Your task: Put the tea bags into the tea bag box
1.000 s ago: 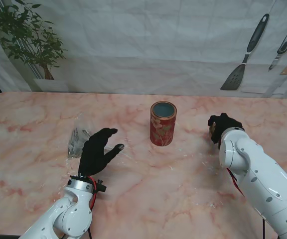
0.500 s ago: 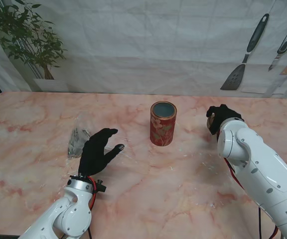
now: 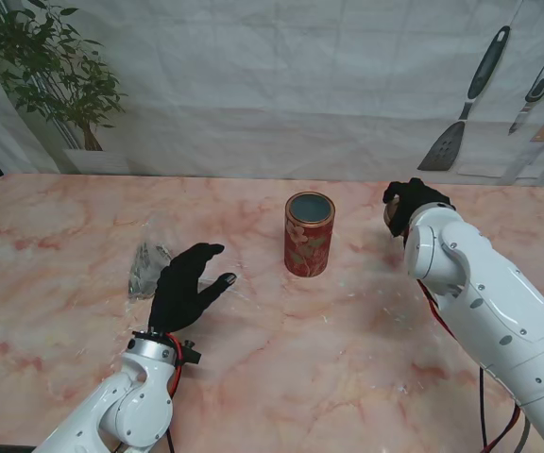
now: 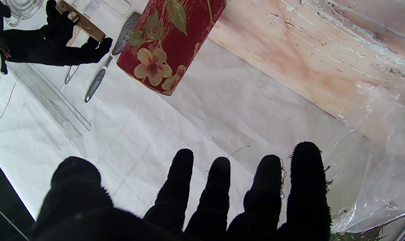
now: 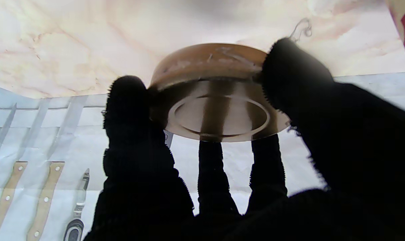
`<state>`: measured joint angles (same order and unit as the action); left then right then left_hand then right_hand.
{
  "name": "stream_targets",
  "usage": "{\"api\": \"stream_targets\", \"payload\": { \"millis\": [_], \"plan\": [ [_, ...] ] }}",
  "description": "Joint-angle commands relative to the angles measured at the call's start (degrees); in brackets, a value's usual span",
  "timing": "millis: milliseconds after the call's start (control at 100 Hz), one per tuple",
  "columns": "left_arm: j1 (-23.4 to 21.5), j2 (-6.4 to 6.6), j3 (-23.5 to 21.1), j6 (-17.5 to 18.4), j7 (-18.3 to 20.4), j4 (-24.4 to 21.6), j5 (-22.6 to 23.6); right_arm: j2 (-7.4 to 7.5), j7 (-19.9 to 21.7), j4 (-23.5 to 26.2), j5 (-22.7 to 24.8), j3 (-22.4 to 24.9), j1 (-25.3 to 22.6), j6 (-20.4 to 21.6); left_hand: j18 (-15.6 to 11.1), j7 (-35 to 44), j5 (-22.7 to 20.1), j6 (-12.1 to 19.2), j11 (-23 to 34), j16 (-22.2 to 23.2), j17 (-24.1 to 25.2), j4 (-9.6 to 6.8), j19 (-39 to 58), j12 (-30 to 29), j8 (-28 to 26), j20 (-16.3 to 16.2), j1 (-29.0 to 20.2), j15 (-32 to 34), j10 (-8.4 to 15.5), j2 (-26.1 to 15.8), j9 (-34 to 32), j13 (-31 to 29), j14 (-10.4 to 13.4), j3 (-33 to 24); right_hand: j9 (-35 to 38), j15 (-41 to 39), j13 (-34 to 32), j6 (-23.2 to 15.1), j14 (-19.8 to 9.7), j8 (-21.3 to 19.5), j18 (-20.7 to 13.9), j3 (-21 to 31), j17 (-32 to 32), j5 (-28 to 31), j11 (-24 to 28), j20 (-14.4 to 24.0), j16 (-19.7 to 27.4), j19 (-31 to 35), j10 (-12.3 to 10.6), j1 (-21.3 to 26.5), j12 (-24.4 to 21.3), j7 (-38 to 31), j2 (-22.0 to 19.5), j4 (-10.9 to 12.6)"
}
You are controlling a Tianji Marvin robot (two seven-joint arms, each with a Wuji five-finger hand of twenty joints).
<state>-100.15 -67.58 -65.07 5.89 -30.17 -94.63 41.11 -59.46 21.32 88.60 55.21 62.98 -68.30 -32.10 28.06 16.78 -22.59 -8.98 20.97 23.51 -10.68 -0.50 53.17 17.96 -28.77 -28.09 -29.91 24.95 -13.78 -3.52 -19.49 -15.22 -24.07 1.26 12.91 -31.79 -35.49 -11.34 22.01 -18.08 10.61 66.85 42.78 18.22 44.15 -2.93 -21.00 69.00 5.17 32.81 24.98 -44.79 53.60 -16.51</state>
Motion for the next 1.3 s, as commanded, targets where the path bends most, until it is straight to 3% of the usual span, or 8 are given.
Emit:
{"api": "stream_targets", "payload": {
  "millis": [0,790,1290],
  "plan": [
    [0.0,0.07,-0.1,-0.4,0.9,-0.6,-0.3,-0.41,0.4,0.1,0.1,-0.6,1.1,0.1,-0.1,-0.4,0.3,0.3,-0.4,0.6,-0.2,2.29,1.7,-0.7,0.2,-0.9,-0.1,-0.1,0.9,0.4,-0.1,-0.4,0.0,0.6,5.0,-6.5,-11.1,4.9,-24.1,-3.0,-6.4,16.9,-2.5,6.7,8.0,-0.2,-1.7,1.8,-2.1,18.7,1.8,-8.5,-8.6,6.8],
    [-0.9,0.32,-0.7,-1.3,2.1,-1.4,-0.1,-2.24,-5.5,-1.9,-3.4,-10.2,8.9,-1.3,-0.1,-0.1,0.3,0.7,-0.4,0.5,-0.2,2.31,1.7,-0.7,0.0,-0.9,0.0,-0.1,0.9,0.4,-0.2,-0.5,0.1,0.7,5.8,-6.5,-11.6,4.9,-24.2,-2.9,-6.5,17.0,-2.4,7.3,7.5,-0.3,-1.7,1.9,-2.3,18.9,1.8,-8.3,-8.9,6.7],
    [-3.2,0.53,-1.4,-4.1,3.1,-3.5,0.3,-4.12,-10.3,-5.5,-7.9,-15.9,14.0,-0.1,-0.2,-0.1,0.3,0.7,-0.3,0.5,-0.1,2.3,1.7,-0.7,0.0,-0.9,0.0,-0.2,0.9,0.3,-0.3,-0.4,0.2,0.6,6.1,-6.4,-11.7,4.8,-24.2,-2.9,-6.6,16.9,-2.4,7.4,7.3,-0.2,-1.6,1.9,-2.4,19.0,1.8,-8.1,-9.1,6.6]
  ]
}}
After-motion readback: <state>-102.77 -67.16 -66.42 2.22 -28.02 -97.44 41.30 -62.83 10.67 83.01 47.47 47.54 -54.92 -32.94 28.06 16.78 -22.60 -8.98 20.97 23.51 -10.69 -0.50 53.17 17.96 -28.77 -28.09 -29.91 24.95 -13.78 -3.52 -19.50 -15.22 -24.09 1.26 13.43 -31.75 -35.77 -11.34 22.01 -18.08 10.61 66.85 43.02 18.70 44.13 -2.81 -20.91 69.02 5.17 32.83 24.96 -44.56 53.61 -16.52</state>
